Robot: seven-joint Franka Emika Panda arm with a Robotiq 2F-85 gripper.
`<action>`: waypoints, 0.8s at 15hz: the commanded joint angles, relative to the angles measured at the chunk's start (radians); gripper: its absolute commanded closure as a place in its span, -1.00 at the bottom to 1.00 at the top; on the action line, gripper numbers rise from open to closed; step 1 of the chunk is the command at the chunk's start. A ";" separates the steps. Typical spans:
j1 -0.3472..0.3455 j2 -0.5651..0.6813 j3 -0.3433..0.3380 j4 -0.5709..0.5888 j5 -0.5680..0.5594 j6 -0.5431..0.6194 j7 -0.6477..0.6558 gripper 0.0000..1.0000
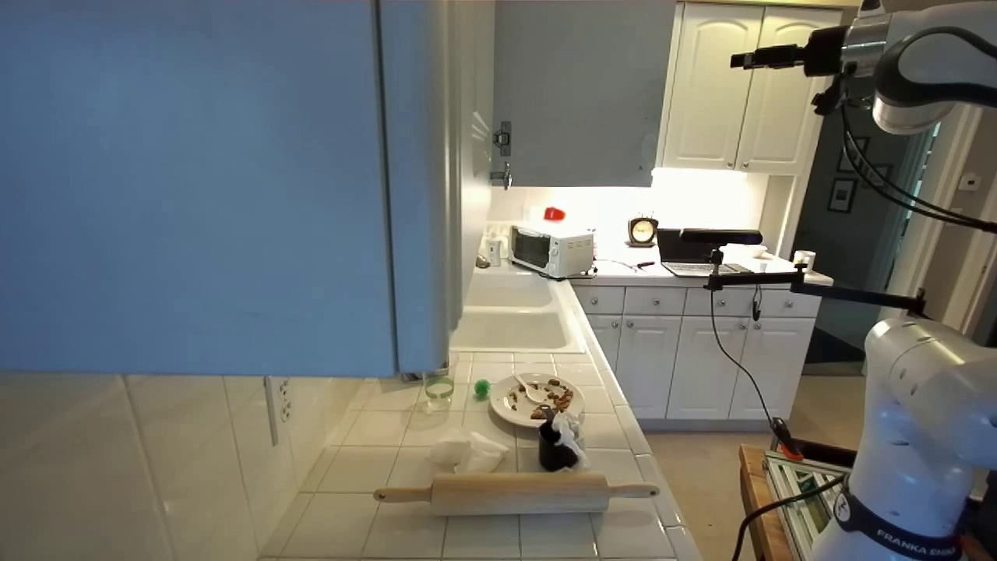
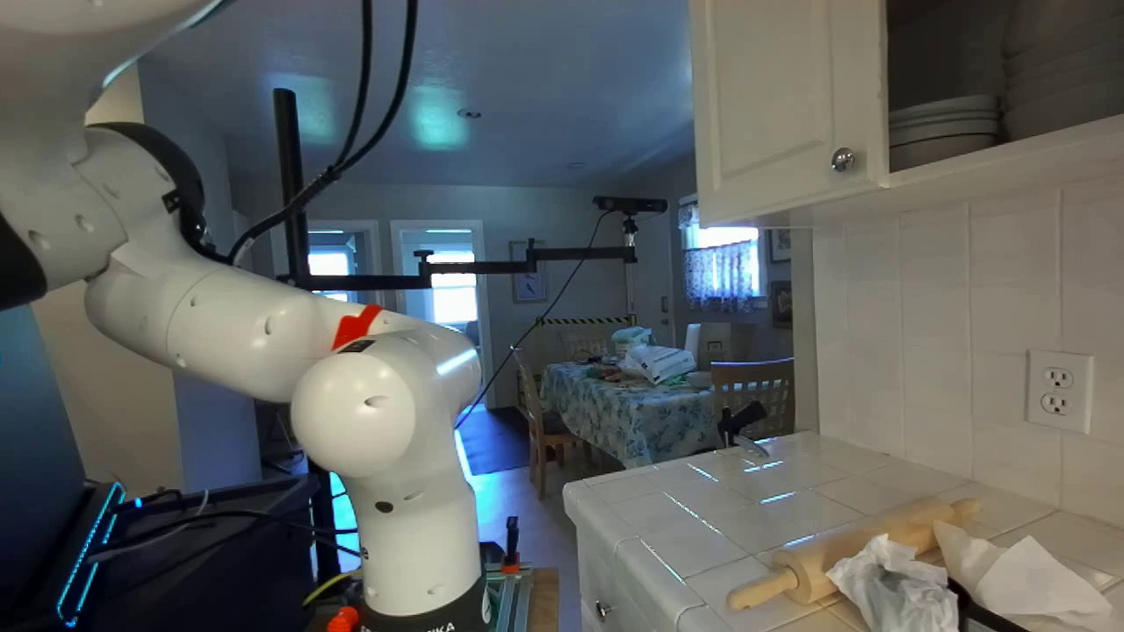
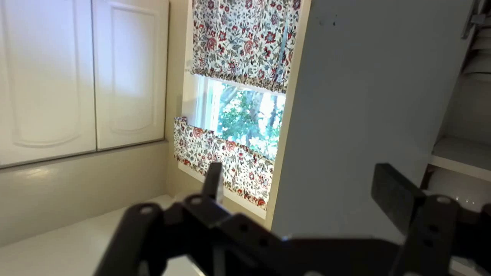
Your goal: Close the open upper cabinet.
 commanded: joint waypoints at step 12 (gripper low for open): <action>-0.029 0.241 0.033 0.240 0.085 -0.203 0.074 -1.00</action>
